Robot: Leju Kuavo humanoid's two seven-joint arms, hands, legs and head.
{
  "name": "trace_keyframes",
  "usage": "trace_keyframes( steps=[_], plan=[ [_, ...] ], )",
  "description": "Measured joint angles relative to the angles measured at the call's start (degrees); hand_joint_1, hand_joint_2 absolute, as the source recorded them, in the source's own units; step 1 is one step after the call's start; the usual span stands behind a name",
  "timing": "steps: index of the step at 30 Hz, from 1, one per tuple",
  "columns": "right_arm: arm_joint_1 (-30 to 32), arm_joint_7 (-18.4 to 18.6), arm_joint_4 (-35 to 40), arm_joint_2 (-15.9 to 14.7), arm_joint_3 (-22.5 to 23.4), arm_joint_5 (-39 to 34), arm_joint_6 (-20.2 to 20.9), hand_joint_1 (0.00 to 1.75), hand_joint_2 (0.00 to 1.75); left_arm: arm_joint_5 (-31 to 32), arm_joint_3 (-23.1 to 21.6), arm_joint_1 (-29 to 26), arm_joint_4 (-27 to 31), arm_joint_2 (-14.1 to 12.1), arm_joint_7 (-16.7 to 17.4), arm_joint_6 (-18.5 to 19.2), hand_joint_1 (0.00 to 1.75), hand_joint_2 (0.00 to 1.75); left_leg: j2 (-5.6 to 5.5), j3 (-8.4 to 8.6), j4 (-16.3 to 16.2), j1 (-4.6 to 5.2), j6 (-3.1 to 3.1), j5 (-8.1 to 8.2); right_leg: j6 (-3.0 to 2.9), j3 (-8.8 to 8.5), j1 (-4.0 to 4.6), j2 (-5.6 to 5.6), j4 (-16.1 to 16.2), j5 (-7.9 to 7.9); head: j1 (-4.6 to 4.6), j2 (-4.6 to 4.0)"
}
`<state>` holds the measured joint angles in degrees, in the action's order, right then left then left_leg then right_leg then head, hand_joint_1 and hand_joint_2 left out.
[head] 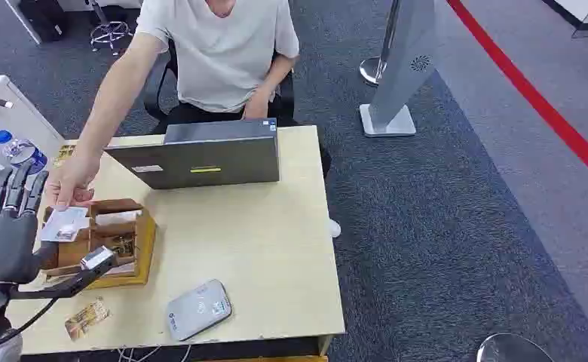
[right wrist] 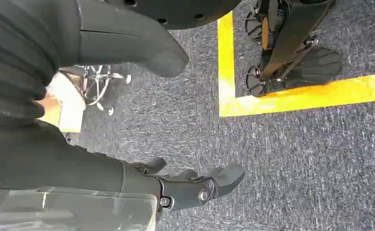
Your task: Pass the card to the sensor for recognition and then transmit it.
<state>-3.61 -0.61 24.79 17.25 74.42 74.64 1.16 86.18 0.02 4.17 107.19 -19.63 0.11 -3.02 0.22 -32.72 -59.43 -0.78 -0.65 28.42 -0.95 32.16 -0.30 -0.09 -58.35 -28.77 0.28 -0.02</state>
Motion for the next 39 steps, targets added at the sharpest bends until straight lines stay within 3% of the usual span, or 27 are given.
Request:
trace_keyframes(
  steps=[5,6,17,30,39],
  plan=[
    [0.0,0.0,0.0,-0.07,-0.02,0.61,0.09,0.0,1.75,0.0,-0.04,-0.03,0.0,0.02,-0.44,-0.04,0.0,1.75,0.0,0.0,0.0,0.0,0.0,0.0,0.0,0.0,0.0,0.0,0.0,0.0,0.0,0.0],
    [0.01,0.0,0.0,-0.07,-0.02,0.61,0.09,0.0,1.75,0.0,-0.04,-0.03,0.0,0.02,-0.46,-0.04,1.75,1.75,0.0,-0.01,0.0,0.0,0.0,0.0,0.0,0.0,0.0,0.0,0.0,0.0,0.0,0.0],
    [0.03,-0.02,0.0,-0.11,-0.02,0.76,0.2,0.0,1.75,0.0,-0.04,-0.51,0.0,0.35,-4.72,-2.49,1.75,1.75,-0.01,-0.01,0.0,0.0,0.0,0.0,0.0,-0.01,0.0,0.0,0.0,0.0,0.0,0.0],
    [0.07,-0.13,0.0,-0.11,0.0,1.2,0.42,0.0,1.75,0.0,-0.04,-0.83,0.17,0.9,-5.7,-3.34,1.75,1.75,0.0,-0.01,0.0,0.0,0.0,0.0,0.0,-0.01,0.0,0.0,0.0,0.0,0.0,0.0],
    [0.07,-0.15,0.07,-0.11,0.0,1.64,0.5,0.0,1.75,0.0,-0.04,-1.5,2.01,2.12,-4.52,-1.94,1.75,1.75,0.0,-0.01,0.0,0.0,0.0,0.0,0.0,-0.01,0.0,0.0,0.0,0.0,0.02,0.0]
  ],
)
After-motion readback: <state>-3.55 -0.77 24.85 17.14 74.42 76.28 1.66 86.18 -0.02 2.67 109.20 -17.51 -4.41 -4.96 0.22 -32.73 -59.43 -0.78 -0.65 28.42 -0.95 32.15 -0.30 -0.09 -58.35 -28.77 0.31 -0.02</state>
